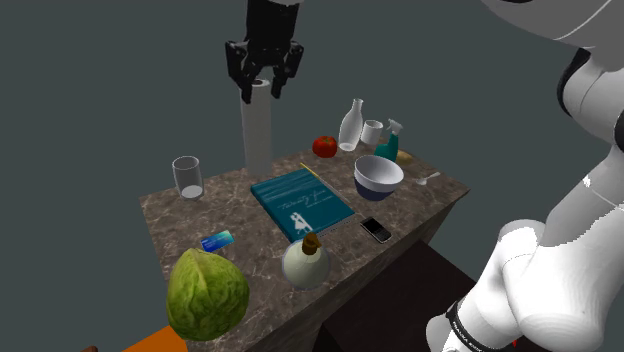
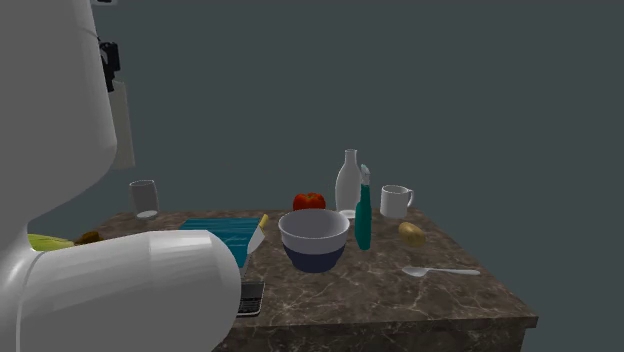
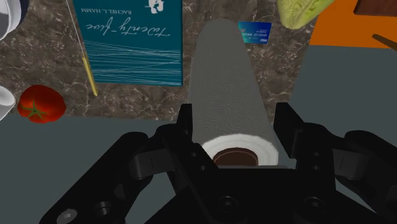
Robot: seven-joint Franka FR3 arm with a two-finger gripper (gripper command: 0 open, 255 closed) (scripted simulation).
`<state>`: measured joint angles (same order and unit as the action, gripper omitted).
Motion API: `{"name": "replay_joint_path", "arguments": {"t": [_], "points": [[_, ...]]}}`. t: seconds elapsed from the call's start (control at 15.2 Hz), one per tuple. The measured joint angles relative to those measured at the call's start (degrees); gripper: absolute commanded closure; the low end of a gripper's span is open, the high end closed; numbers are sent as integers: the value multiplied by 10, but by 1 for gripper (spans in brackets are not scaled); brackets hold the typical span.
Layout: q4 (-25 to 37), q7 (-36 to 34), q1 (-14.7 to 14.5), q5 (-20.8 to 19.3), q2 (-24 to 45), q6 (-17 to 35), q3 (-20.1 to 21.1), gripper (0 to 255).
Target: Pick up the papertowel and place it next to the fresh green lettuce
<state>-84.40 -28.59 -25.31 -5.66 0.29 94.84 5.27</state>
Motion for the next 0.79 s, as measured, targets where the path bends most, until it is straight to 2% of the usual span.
{"name": "replay_joint_path", "arguments": {"t": [0.79], "points": [[-126, -8, 1, 1, -27, 99, -1, 255]]}}
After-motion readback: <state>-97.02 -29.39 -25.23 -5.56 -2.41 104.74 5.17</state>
